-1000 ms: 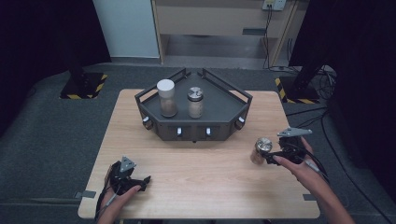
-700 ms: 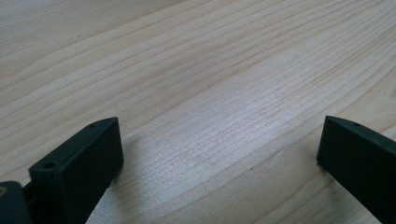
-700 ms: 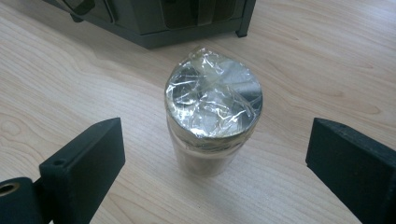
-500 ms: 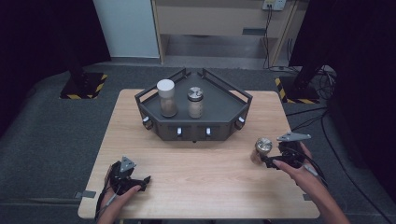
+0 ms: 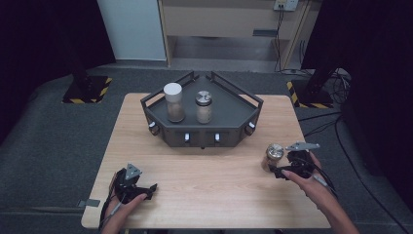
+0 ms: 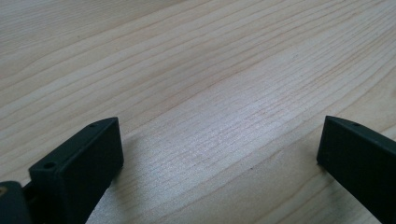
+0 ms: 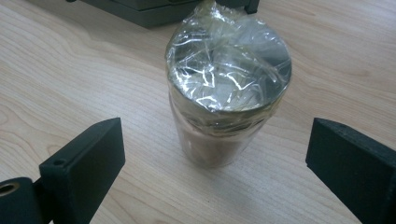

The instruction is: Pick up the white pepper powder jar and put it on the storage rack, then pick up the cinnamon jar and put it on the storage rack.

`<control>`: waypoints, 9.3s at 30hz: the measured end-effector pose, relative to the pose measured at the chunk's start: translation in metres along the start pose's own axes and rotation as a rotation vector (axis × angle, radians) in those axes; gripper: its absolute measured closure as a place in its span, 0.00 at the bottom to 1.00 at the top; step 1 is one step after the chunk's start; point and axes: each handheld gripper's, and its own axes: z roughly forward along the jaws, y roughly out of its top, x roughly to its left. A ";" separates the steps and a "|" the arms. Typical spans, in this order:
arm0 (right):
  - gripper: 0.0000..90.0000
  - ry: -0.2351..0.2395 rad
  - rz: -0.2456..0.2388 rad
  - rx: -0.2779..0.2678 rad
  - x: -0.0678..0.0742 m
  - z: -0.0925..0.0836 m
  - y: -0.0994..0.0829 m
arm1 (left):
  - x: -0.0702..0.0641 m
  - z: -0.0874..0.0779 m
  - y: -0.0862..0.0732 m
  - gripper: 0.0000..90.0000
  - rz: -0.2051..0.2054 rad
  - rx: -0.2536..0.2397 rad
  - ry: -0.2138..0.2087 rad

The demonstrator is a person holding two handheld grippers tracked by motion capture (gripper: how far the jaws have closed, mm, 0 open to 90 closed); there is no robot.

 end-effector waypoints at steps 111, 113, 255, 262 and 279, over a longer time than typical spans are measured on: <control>0.34 -0.035 -0.053 0.013 0.014 0.019 0.029 | 0.000 0.000 0.000 0.00 0.000 0.000 0.000; 0.34 -0.033 -0.062 0.010 0.016 0.015 0.032 | 0.000 0.000 0.000 0.00 0.000 0.000 0.000; 0.34 -0.041 -0.169 -0.060 0.076 0.041 0.227 | 0.000 0.000 0.000 0.00 0.000 0.000 -0.001; 0.34 -0.033 -0.159 -0.059 0.073 0.045 0.232 | 0.000 0.000 0.000 0.00 0.000 0.000 -0.001; 0.34 -0.013 -0.136 -0.031 0.068 0.064 0.237 | 0.000 0.000 0.000 0.00 0.000 0.000 0.000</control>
